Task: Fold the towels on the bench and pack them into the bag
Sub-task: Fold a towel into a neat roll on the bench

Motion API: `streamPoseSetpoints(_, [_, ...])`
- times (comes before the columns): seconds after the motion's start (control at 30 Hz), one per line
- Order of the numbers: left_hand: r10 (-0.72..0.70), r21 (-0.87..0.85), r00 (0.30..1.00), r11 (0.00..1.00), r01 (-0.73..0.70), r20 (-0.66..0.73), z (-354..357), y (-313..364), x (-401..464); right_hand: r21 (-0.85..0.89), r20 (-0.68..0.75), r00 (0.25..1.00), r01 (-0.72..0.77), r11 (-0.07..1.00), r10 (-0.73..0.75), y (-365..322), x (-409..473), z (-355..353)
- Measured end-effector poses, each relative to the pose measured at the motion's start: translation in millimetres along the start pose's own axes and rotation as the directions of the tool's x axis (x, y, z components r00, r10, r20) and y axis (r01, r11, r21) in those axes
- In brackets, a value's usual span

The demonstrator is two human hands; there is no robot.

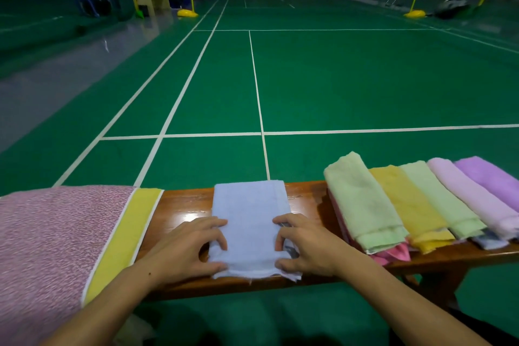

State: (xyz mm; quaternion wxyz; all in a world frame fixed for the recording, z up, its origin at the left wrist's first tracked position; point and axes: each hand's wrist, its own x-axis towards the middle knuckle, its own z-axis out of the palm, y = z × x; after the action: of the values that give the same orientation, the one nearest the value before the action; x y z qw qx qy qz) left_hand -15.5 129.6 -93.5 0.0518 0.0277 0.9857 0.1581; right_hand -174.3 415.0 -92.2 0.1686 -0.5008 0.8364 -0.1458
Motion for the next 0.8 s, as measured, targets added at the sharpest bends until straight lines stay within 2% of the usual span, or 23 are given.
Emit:
streamPoseSetpoints(0.17, [-0.008, 0.009, 0.996, 1.0, 0.009, -0.09, -0.5, 0.9, 7.5, -0.151, -0.046, 0.999, 0.0, 0.989, -0.007, -1.7, 9.9, -1.1])
streamPoseSetpoints(0.23, [-0.016, -0.023, 0.995, 1.0, 0.014, -0.102, -3.2, 3.0, 7.8, -0.13, -0.065, 0.998, 0.012, 0.991, -0.021, -3.0, 12.0, -4.5])
streamPoseSetpoints(0.3, [-0.069, -0.169, 0.992, 0.984, 0.051, -0.103, -9.5, 6.3, 6.0, -0.011, -0.107, 0.994, -0.006, 1.0, 0.005, -4.5, 12.1, -11.0])
streamPoseSetpoints(0.4, [-0.135, -0.393, 0.984, 0.916, 0.079, -0.116, -18.9, 8.9, 3.4, 0.272, -0.098, 0.991, -0.062, 0.96, 0.092, -7.7, 9.3, -20.2])
streamPoseSetpoints(0.57, [-0.172, -0.585, 0.985, 0.798, 0.147, 0.012, -26.6, 17.9, -1.6, 0.421, -0.022, 0.991, -0.107, 0.901, 0.128, -10.0, 5.0, -23.5])
streamPoseSetpoints(0.63, [-0.183, -0.659, 0.979, 0.726, 0.197, 0.092, -29.8, 17.7, -3.8, 0.513, 0.024, 0.987, -0.147, 0.846, 0.157, -10.6, 4.1, -25.0])
streamPoseSetpoints(0.7, [-0.158, -0.772, 0.974, 0.595, 0.226, 0.163, -33.4, 16.6, -5.4, 0.605, 0.043, 0.986, -0.156, 0.78, 0.164, -9.5, 4.5, -26.0])
streamPoseSetpoints(0.8, [-0.222, -0.836, 0.963, 0.491, 0.245, 0.152, -32.0, 16.6, -2.8, 0.743, 0.075, 0.985, -0.16, 0.65, 0.156, -7.6, 4.7, -25.3])
